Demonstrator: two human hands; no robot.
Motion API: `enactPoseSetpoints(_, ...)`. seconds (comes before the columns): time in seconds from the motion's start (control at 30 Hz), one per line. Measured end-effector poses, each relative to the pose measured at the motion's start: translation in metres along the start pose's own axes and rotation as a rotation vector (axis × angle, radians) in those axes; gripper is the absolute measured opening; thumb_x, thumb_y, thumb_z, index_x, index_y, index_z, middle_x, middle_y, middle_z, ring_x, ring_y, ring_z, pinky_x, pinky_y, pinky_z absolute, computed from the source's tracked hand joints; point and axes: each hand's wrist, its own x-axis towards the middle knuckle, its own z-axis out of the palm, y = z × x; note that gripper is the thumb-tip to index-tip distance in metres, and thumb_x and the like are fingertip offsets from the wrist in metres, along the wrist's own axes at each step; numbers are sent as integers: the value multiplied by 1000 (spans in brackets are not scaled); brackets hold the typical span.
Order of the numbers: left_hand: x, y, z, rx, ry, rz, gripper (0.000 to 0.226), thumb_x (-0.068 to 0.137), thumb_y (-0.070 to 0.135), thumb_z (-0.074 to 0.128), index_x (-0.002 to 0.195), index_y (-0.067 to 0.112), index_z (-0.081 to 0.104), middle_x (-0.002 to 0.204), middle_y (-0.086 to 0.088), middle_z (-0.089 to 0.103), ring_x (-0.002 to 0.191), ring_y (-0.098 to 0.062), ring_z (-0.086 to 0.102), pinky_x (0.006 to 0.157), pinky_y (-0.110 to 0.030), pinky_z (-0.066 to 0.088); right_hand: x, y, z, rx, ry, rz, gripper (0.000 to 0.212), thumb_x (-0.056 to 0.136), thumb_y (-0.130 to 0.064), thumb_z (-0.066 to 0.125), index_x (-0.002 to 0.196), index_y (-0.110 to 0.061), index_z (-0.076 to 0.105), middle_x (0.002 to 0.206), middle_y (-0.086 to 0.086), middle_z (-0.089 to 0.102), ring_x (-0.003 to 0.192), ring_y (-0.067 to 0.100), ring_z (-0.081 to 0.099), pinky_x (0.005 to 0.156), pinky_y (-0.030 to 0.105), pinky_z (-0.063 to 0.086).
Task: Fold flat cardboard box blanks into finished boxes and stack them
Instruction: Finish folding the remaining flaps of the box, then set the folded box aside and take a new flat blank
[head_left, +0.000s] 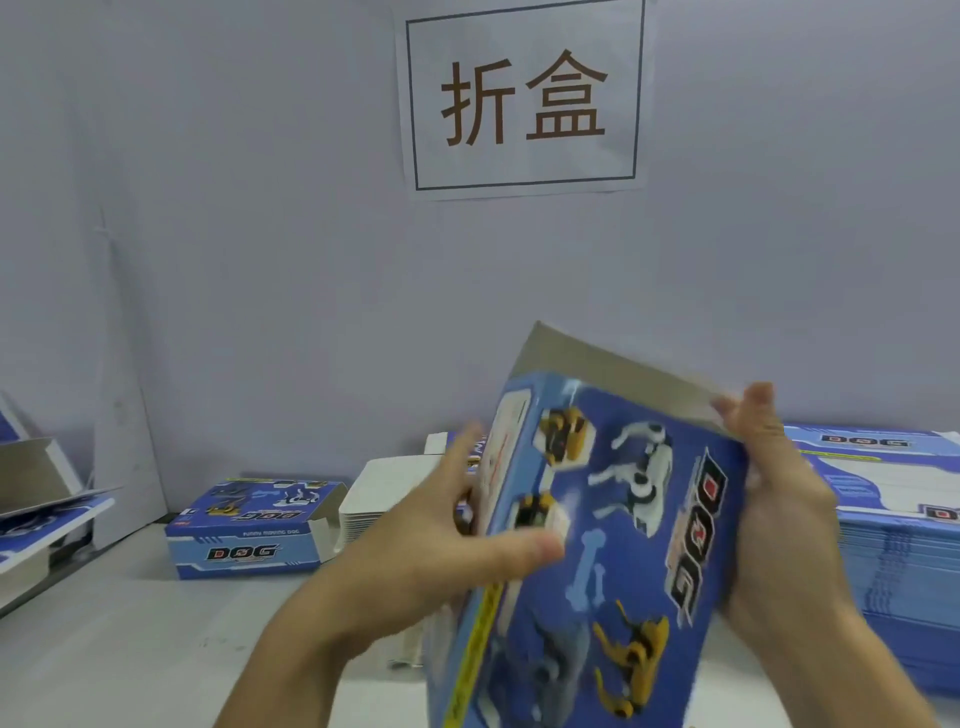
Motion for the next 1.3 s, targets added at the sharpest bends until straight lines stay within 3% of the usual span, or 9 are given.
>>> enactPoseSetpoints(0.13, -6, -5, -13, 47, -70, 24, 45, 58, 58, 79, 100, 46, 69, 88, 19, 71, 83, 1, 66, 78, -20, 52, 6, -10, -24, -149, -2, 220, 57, 94, -67, 38, 130, -32, 64, 102, -3, 74, 84, 14, 73, 65, 31, 58)
enactPoseSetpoints(0.33, -17, -27, -76, -462, 848, 188, 113, 20, 88, 77, 110, 24, 55, 102, 1, 51, 98, -15, 50, 97, -38, 39, 12, 0, -26, -169, 2, 225, 48, 86, -65, 42, 123, -46, 65, 127, 9, 66, 118, 34, 62, 95, 61, 45)
enactPoseSetpoints(0.4, -16, -36, -76, -277, 828, 48, 87, 39, 84, 77, 97, 23, 54, 98, -5, 51, 97, -17, 50, 93, -36, 37, 11, 5, -20, -247, -11, 229, 44, 90, -60, 42, 124, -44, 65, 126, 7, 67, 117, 31, 62, 98, 58, 44)
enactPoseSetpoints(0.5, 5, -52, -49, 212, 830, -1, 66, 83, 44, 73, 140, 24, 49, 148, 7, 48, 133, -7, 42, 108, -29, 33, 11, 14, -16, -458, -20, 246, 29, 100, -44, 44, 118, -38, 66, 123, 3, 67, 112, 25, 64, 94, 49, 47)
enactPoseSetpoints(0.7, 34, -89, 11, 1057, 583, -158, 50, 103, 47, 42, 151, 37, 34, 159, 12, 34, 146, -10, 28, 121, -43, 12, 11, 36, -18, -778, -44, 256, 15, 99, -30, 57, 105, -37, 69, 99, -8, 73, 88, 10, 69, 75, 32, 51)
enactPoseSetpoints(0.8, 32, -85, 12, 983, 713, 12, 32, 94, 23, 66, 127, 26, 69, 124, -3, 69, 113, -25, 60, 99, -40, 42, 12, 45, -21, -918, -59, 324, 14, 98, -31, 58, 97, -29, 72, 82, -7, 75, 65, 4, 69, 66, 29, 54)
enactPoseSetpoints(0.97, 26, -42, 25, 1092, 749, 198, 21, 59, 11, 93, 73, 20, 80, 63, -1, 67, 62, -26, 61, 52, -37, 51, 11, 47, -13, -665, -38, 511, 49, 93, -58, 54, 103, -12, 66, 80, 9, 78, 72, 20, 76, 60, 28, 57)
enactPoseSetpoints(1.17, 28, -12, 44, 825, 238, 38, 37, 84, 64, 63, 116, 46, 67, 113, 19, 68, 98, 0, 56, 69, -17, 41, 12, 43, -10, -316, 246, 297, 18, 103, -3, 48, 112, -4, 64, 102, 18, 76, 88, 32, 76, 72, 40, 60)
enactPoseSetpoints(1.3, 32, -17, 30, 476, 480, -46, 47, 86, 41, 73, 128, 44, 52, 122, 14, 49, 115, -7, 49, 92, -25, 47, 12, 34, -14, -294, 308, 220, 17, 103, -3, 49, 111, -11, 62, 104, 13, 75, 97, 30, 73, 78, 42, 58)
